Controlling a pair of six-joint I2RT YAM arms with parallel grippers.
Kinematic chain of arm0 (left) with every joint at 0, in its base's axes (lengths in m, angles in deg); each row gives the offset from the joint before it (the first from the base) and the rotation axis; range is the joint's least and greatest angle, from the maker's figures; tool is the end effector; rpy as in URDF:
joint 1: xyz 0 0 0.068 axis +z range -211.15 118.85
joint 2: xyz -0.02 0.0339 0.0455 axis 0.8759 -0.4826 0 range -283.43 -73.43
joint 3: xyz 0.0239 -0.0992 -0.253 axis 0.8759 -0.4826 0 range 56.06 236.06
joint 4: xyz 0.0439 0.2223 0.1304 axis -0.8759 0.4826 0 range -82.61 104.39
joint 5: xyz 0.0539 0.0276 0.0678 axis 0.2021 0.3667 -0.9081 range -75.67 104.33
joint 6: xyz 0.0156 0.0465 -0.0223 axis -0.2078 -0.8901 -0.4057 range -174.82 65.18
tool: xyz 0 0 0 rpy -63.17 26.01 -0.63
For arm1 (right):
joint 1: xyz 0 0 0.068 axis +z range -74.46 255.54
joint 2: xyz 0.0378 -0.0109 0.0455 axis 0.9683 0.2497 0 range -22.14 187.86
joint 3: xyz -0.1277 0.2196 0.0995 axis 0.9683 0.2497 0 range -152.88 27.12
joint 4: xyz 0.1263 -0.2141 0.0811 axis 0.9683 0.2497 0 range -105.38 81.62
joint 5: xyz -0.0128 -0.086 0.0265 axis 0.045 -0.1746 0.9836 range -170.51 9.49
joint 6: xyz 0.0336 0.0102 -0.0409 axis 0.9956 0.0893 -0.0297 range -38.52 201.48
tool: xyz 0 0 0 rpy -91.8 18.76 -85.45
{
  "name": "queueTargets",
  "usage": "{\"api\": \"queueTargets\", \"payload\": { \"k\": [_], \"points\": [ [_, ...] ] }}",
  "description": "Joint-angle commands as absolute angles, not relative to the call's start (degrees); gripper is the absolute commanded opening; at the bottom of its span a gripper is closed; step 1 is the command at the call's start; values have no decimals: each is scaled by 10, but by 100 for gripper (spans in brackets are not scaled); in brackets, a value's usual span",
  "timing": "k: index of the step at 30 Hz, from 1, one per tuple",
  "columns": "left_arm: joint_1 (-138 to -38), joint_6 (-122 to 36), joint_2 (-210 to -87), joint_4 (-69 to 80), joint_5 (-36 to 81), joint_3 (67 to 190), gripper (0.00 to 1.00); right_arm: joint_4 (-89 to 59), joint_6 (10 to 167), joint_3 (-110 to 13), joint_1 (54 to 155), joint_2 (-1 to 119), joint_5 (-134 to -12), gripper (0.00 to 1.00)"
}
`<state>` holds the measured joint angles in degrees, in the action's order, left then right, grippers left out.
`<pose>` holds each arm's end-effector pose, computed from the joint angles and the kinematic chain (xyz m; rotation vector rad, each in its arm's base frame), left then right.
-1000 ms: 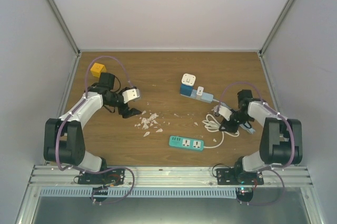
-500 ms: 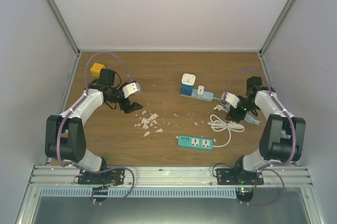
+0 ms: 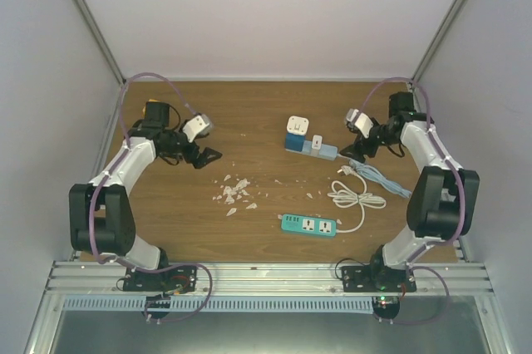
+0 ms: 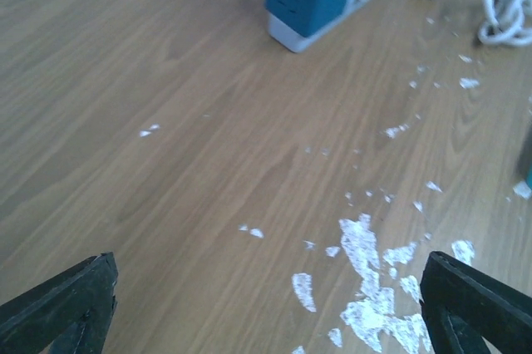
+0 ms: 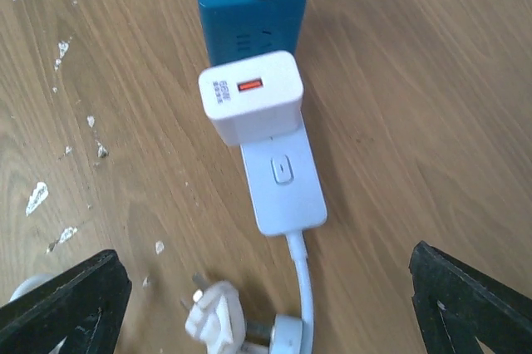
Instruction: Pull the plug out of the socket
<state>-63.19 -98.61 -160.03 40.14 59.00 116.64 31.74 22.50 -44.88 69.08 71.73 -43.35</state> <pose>0.3014 -0.0358 0.2387 1.1354 2.0096 -0.6518 0.3246 -0.0151 0.2458 -1.2239 2.1345 0.4484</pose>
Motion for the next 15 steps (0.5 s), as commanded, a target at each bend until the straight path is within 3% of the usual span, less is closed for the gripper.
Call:
{"api": "queueTargets", "payload": {
  "k": [1, 7, 15],
  "points": [
    [-583, -895, -1590, 338, 623, 1182, 99, 257, 234, -449, 726, 739, -386, 93],
    [-515, -813, -1578, 297, 644, 1189, 99, 199, 225, -444, 786, 774, -401, 98],
    [-474, -766, -1509, 202, 588, 1148, 99, 171, 194, -462, 807, 829, -420, 95]
  ]
}}
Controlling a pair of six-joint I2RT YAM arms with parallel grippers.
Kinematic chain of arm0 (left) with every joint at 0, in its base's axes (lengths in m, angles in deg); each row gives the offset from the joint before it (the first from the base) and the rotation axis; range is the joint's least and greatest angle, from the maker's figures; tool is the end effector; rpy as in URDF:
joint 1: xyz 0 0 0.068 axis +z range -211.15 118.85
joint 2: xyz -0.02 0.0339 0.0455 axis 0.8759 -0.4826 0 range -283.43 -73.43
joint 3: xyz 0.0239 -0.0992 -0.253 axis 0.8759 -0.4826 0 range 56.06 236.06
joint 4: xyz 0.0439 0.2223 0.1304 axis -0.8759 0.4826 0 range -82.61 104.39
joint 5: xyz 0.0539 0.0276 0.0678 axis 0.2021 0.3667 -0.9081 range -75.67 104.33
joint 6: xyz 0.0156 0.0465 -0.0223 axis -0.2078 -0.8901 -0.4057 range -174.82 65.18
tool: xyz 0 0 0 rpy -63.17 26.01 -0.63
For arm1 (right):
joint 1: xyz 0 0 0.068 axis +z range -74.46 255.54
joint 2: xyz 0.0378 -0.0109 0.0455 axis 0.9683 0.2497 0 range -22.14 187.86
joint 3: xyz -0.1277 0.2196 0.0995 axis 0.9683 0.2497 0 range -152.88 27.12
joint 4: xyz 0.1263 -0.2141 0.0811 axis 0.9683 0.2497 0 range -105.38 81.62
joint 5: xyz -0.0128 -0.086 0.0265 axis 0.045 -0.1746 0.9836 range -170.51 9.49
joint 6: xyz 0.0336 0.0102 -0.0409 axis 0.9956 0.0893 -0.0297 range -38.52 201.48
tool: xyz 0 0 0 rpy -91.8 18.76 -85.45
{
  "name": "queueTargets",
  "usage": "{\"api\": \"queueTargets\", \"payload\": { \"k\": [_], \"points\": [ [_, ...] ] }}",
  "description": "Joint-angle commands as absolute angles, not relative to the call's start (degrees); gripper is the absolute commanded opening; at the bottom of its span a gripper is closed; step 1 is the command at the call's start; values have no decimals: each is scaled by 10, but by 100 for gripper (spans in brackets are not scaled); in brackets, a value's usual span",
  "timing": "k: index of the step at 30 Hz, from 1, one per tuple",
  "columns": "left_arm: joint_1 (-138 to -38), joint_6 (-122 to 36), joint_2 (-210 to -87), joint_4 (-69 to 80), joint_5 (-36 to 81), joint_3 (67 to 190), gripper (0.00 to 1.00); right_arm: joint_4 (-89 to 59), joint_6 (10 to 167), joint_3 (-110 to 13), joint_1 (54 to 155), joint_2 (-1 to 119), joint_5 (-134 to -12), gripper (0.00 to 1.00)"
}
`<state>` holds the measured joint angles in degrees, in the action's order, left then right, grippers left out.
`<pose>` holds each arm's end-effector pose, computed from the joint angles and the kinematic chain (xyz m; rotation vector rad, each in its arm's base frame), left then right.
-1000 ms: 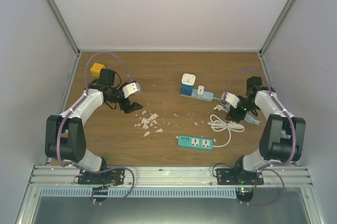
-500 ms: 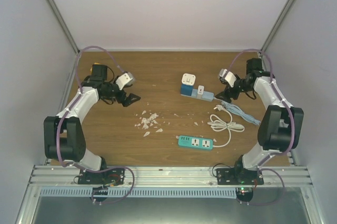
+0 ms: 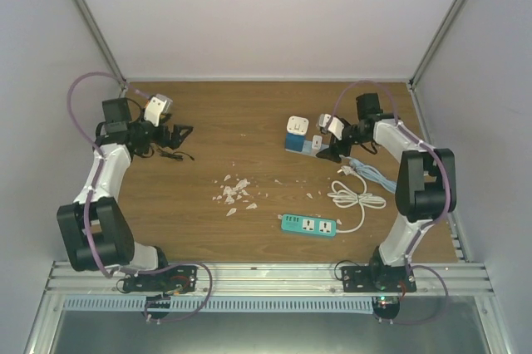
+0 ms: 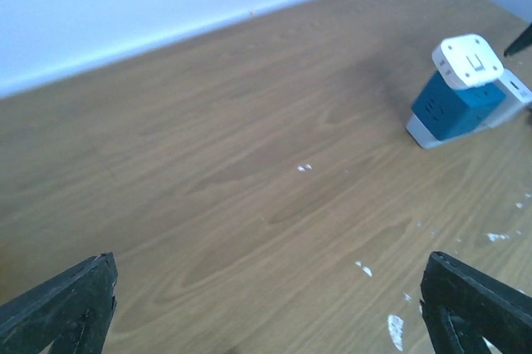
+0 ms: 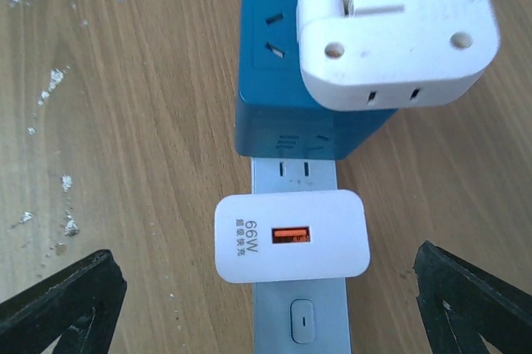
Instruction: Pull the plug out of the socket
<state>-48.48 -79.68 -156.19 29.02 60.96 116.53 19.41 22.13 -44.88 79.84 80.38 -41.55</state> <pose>0.3054 0.0421 0.2698 0.6007 2.0302 -0.5648 0.3586 0.0494 0.2062 -1.4291 1.9487 0.5121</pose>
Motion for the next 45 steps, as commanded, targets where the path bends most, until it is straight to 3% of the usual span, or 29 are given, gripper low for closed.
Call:
{"api": "queueTargets", "payload": {
  "k": [1, 7, 16, 20, 39, 45],
  "points": [
    [-471, -762, -1503, 188, 572, 1146, 99, 171, 189, -463, 811, 834, -424, 94],
    [-447, -799, -1519, 228, 564, 1198, 99, 149, 200, -471, 841, 862, -443, 86],
    [-430, -807, -1485, 207, 576, 1168, 99, 121, 201, -469, 858, 889, -466, 56],
    [-429, -808, -1476, 199, 582, 1163, 99, 121, 198, -466, 864, 889, -453, 47],
    [-435, -900, -1482, 262, 673, 1165, 99, 110, 249, -409, 968, 856, -365, 42],
    [-464, -996, -1483, 350, 694, 1166, 99, 99, 277, -390, 1019, 838, -345, 41]
  ]
}}
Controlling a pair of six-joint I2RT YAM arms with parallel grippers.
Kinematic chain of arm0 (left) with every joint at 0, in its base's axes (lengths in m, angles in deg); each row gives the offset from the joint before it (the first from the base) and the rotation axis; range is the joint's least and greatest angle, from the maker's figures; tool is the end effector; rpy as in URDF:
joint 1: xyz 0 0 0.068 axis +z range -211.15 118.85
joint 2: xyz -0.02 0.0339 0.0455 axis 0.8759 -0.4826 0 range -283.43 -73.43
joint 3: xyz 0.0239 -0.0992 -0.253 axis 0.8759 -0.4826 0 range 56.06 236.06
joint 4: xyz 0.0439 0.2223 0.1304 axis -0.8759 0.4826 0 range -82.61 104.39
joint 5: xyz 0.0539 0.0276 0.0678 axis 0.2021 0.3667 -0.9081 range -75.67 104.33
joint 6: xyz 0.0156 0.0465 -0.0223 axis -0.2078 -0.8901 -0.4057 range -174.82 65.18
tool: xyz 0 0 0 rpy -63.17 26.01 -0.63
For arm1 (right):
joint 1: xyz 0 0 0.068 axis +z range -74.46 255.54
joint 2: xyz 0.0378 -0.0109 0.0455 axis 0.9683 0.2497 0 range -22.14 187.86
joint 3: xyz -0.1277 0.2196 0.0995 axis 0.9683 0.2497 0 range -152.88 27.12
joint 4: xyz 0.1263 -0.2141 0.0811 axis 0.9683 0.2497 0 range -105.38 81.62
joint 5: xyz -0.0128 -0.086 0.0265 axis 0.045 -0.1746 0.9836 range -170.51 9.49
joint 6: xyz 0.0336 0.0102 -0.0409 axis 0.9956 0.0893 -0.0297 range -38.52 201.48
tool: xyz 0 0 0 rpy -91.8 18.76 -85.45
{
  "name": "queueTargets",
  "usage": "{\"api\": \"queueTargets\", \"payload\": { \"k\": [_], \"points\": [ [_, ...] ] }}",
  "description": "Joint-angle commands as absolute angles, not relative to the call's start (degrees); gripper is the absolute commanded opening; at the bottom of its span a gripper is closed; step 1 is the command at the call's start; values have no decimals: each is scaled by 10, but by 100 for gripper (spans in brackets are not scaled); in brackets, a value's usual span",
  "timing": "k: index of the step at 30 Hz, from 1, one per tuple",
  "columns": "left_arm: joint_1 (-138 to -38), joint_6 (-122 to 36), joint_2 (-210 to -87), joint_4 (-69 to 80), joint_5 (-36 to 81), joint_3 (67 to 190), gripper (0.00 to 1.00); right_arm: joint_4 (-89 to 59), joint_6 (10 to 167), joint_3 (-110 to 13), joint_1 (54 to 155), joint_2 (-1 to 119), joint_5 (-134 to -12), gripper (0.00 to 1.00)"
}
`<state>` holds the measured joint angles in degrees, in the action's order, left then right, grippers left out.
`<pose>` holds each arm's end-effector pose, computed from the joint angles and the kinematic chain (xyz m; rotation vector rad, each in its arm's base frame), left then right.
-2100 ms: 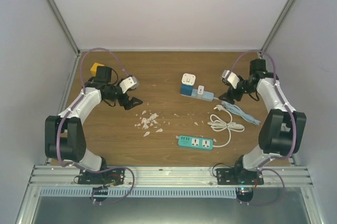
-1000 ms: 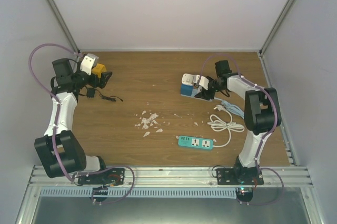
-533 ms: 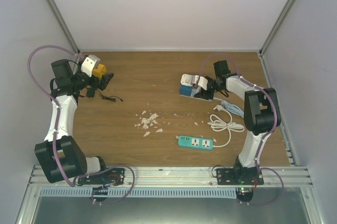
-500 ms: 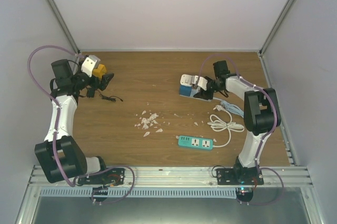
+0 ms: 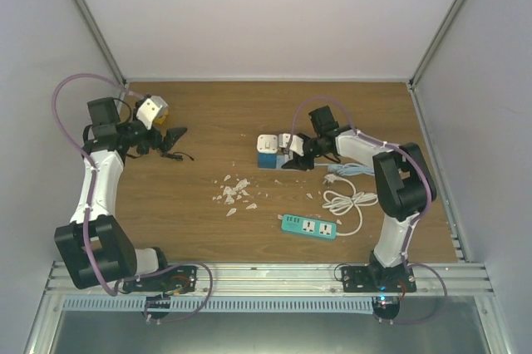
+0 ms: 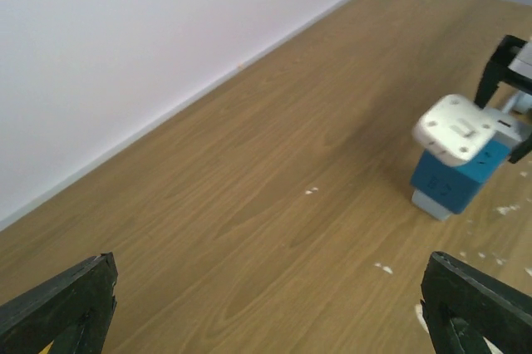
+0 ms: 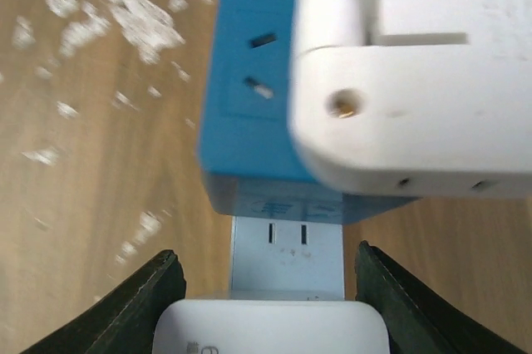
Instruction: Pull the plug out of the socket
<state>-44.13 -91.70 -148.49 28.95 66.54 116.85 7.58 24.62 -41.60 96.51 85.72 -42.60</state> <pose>0.2778 0.0556 0.3104 0.7961 1.7884 -0.3893 0.3439 0.1552 0.1665 -1.6805 1.7527 0.6054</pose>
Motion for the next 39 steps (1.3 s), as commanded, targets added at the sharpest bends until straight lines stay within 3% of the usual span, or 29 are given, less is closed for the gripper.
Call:
{"api": "queueTargets", "payload": {
  "k": [1, 12, 20, 22, 39],
  "points": [
    [-469, -1010, -1483, 365, 696, 1165, 99, 97, 282, -386, 1027, 833, -342, 41],
    [-576, -1087, -1506, 496, 707, 1148, 99, 68, 325, -342, 1084, 792, -342, 44],
    [-647, -1022, -1545, 480, 709, 1134, 96, 66, 346, -362, 1084, 776, -350, 82],
    [-655, -1006, -1555, 473, 710, 1135, 96, 67, 347, -368, 1084, 772, -351, 85],
    [-715, -903, -1667, 444, 743, 1172, 88, 48, 363, -377, 1097, 785, -343, 91]
  ]
}}
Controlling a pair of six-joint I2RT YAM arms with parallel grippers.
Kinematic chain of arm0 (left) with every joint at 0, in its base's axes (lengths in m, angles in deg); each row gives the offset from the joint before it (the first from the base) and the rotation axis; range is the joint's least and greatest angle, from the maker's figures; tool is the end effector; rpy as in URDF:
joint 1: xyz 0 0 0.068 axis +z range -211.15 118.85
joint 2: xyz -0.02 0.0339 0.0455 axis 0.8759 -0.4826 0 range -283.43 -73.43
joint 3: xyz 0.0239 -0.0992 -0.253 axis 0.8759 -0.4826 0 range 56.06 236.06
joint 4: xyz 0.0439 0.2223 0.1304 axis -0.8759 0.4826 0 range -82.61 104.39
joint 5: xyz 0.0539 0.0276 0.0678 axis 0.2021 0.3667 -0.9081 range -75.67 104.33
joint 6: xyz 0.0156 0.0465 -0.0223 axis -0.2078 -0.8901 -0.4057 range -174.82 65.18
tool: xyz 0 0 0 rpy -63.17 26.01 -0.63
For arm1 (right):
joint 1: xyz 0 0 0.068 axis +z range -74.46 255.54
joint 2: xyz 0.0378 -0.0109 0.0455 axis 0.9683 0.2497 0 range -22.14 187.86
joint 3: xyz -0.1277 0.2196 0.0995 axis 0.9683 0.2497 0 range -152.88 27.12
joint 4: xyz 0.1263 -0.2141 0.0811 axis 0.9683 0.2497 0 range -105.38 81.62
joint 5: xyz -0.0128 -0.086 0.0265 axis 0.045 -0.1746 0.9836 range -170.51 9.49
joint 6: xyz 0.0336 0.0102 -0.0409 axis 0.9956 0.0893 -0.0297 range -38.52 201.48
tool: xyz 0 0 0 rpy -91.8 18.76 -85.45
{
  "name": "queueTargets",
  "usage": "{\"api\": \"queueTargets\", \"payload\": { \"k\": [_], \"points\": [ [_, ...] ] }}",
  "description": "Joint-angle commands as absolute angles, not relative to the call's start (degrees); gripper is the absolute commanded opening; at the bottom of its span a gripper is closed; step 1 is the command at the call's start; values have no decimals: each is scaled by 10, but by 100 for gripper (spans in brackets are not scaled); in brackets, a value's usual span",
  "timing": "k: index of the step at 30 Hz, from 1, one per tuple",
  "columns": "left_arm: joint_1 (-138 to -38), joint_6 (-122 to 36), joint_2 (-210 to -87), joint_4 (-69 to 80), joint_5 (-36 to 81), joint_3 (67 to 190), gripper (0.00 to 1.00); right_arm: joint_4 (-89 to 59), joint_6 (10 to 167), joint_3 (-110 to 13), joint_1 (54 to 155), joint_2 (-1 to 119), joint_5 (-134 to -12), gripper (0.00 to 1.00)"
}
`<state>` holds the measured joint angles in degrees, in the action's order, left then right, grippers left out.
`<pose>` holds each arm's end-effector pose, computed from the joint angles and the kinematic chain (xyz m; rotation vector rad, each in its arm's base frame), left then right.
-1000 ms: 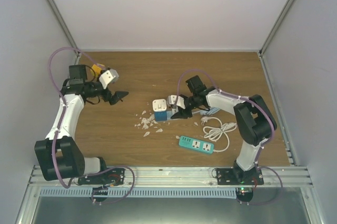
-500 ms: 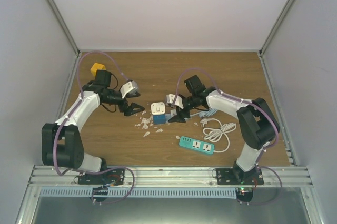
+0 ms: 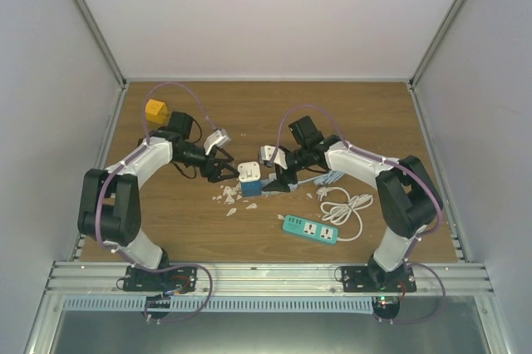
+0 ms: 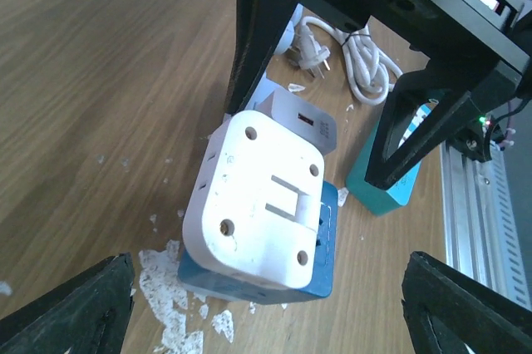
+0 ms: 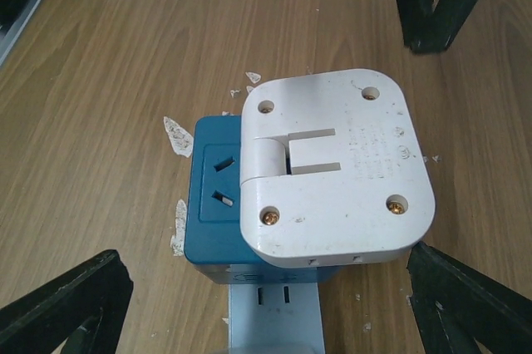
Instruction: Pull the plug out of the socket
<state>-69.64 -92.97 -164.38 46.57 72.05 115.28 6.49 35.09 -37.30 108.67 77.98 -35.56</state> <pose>0.2872 -0.0733 0.2118 1.1239 2.0602 -1.1443 0.2824 0.2143 0.1955 -1.7253 1.6301 0.8894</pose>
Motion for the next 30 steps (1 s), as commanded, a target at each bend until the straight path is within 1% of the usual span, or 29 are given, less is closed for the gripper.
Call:
{"api": "queueTargets", "payload": {
  "k": [1, 11, 16, 22, 30],
  "points": [
    [-720, -900, -1673, 441, 743, 1173, 88, 45, 365, -377, 1097, 787, -345, 91],
    [-741, -878, -1728, 440, 747, 1205, 83, 35, 369, -374, 1098, 782, -349, 90],
    [-746, -913, -1726, 488, 792, 1219, 78, 32, 370, -370, 1097, 782, -359, 90],
    [-749, -939, -1717, 523, 811, 1218, 72, 21, 374, -366, 1097, 783, -368, 89],
    [-749, -927, -1686, 489, 810, 1205, 70, 27, 374, -375, 1097, 790, -345, 86]
  ]
}}
